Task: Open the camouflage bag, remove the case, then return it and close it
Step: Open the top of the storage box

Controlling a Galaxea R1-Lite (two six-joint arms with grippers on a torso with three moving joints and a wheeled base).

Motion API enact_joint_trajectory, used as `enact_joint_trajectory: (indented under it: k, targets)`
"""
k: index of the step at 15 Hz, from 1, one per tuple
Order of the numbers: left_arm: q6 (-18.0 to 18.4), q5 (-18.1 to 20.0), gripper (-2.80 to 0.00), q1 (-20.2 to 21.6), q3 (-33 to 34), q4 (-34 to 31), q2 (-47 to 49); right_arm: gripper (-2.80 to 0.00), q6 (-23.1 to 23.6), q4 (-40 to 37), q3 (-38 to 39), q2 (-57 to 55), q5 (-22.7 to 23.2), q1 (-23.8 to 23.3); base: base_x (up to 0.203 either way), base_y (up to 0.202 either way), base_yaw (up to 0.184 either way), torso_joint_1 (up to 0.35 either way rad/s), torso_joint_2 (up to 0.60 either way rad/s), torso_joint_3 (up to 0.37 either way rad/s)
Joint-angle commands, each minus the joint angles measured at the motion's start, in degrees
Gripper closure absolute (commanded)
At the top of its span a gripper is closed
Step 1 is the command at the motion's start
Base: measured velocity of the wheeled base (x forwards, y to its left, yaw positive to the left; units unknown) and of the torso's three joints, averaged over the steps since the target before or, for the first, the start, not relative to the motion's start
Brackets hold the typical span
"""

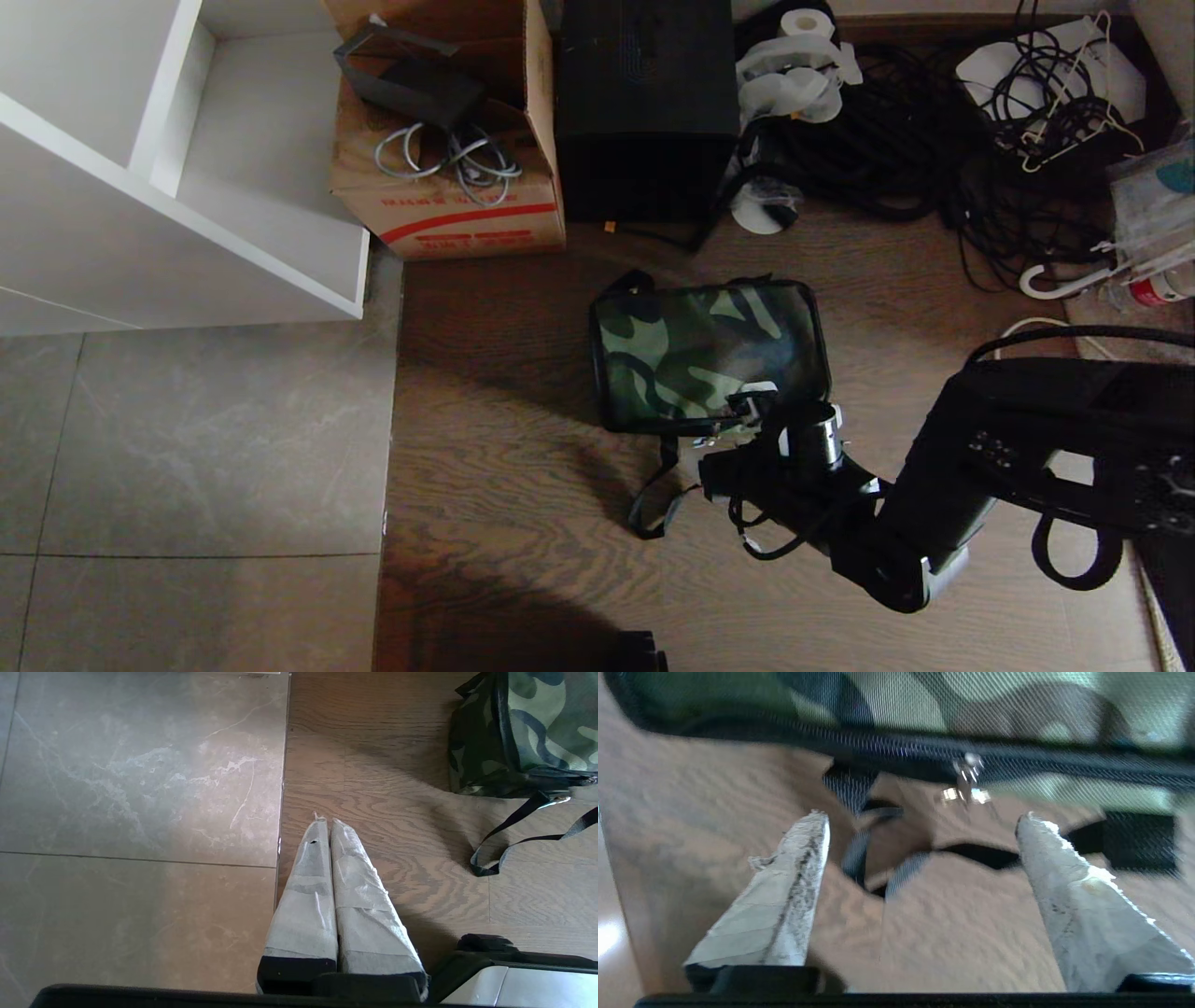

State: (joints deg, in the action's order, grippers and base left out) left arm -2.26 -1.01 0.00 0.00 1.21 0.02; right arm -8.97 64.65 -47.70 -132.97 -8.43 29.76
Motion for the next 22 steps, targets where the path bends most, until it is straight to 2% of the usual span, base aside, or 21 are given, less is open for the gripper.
enact_joint_trajectory:
  k: [1,6,11,15,17,18,22]
  targets:
    - [-0.03,-0.04,0.00,0.00,0.53,0.04,-0.02,-2.80,-0.07,3.90,-1.93,-5.44,-0.67,-0.03,0.000,0.000,0.000,0.000,0.00,0.000]
    - [-0.03,-0.04,0.00,0.00,0.53,0.02,-0.02,-2.80,0.01,4.96,-3.26,-6.59,-0.59,-2.50,0.000,0.000,0.000,0.000,0.00,0.000]
    - [-0.03,-0.04,0.00,0.00,0.53,0.02,-0.02,-2.80,-0.35,7.40,-4.58,-7.48,-1.14,-2.51,0.000,0.000,0.000,0.000,0.00,0.000]
    - [-0.03,-0.04,0.00,0.00,0.53,0.02,-0.02,-2.80,-3.15,9.79,-7.05,-8.27,-1.05,-2.42,0.000,0.000,0.000,0.000,0.00,0.000]
    - [-0.03,-0.04,0.00,0.00,0.53,0.11,-0.02,-2.80,-3.15,9.79,-7.23,-8.71,-0.97,-2.42,0.000,0.000,0.000,0.000,0.00,0.000]
    - [-0.03,-0.04,0.00,0.00,0.53,0.02,-0.02,0.00,-3.42,9.95,-7.16,-8.79,-1.15,-2.42,0.000,0.000,0.000,0.000,0.00,0.000]
    - [-0.03,-0.04,0.00,0.00,0.53,0.02,-0.02,0.00,-2.59,10.02,-7.30,-9.13,-1.62,-2.42,0.000,0.000,0.000,0.000,0.00,0.000]
